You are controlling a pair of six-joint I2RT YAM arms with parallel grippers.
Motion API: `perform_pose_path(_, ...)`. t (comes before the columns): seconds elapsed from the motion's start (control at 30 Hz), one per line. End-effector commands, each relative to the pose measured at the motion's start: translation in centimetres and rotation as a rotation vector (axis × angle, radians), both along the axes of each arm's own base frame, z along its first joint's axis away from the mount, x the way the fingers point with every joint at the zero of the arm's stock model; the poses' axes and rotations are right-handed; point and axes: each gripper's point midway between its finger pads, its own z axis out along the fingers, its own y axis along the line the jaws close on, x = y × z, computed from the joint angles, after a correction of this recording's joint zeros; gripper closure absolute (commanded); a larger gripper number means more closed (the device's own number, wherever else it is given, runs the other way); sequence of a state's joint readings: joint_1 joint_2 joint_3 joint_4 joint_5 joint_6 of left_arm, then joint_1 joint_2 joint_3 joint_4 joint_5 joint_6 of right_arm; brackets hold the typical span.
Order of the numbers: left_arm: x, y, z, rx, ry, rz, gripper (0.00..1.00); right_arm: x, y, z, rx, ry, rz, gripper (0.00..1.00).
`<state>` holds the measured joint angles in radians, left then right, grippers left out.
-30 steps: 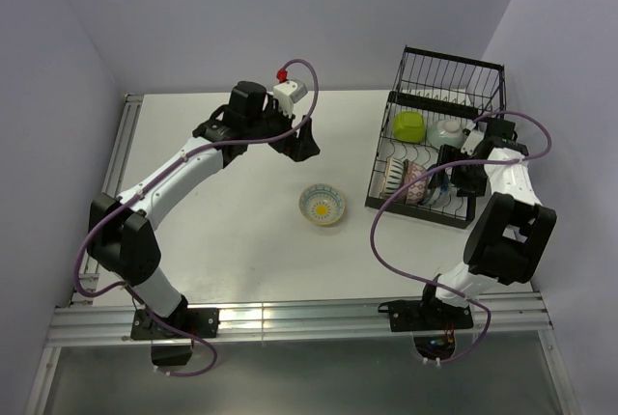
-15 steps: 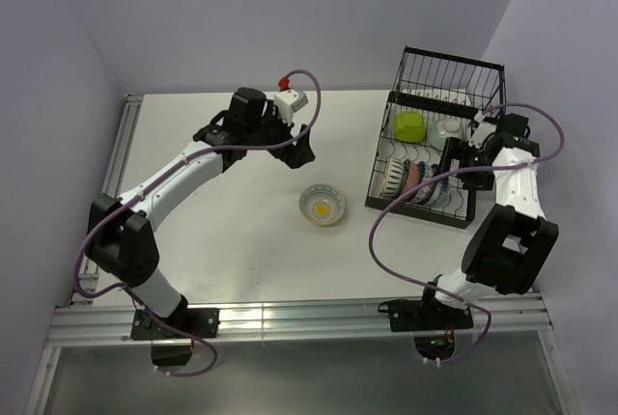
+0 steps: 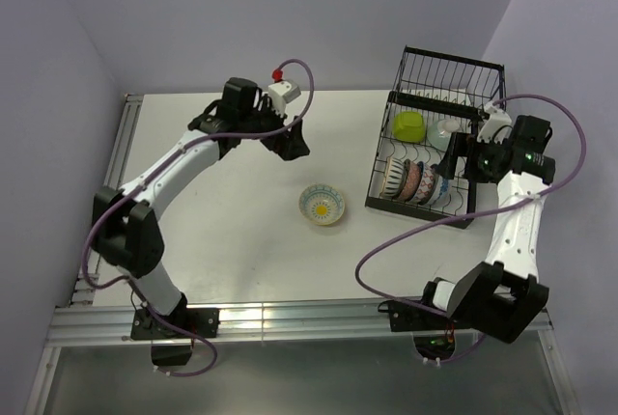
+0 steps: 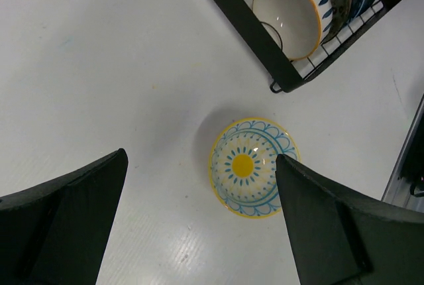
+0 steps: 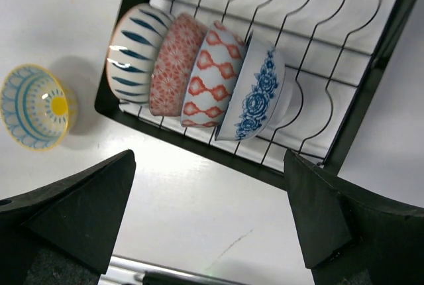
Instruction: Load the bowls into the dish rack
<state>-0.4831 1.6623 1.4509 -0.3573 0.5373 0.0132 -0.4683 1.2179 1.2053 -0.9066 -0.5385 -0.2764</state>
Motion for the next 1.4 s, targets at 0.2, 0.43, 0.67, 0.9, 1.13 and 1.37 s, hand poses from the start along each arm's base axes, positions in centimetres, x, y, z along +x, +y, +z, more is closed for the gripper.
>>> perform_pose_path(0.2, -1.3, -1.7, -7.7, 0.140, 0.145, -0.101, 0.03, -0.4, 0.7, 2.9, 0.039, -0.109, 0.061, 0.00)
perform_pose_path(0.43, -3.0, -2.6, -12.8, 0.218, 0.255, -0.154, 0.18, -1.9, 3.2, 1.7, 0.195, 0.006, 0.140, 0.00)
perform_pose_path(0.67, -3.4, -3.9, -15.8, 0.266, 0.271, -0.134, 0.35, -2.2, 3.8, 2.1, 0.213, -0.003, 0.145, 0.00)
perform_pose_path(0.9, -4.2, -4.8, -17.1, 0.264, 0.269, -0.111, 0.50, -2.2, 3.6, 2.9, 0.189, -0.025, 0.137, 0.00)
perform_pose_path(1.13, -4.5, -5.0, -17.8, 0.251, 0.292, -0.106, 0.73, -1.7, 3.4, 4.3, 0.178, -0.071, 0.108, 0.00)
perform_pose_path(1.37, -4.9, -5.8, -11.3, 0.009, 0.248, -0.108, 1.00, -2.3, 6.6, 6.0, 0.300, -0.116, 0.188, 0.00)
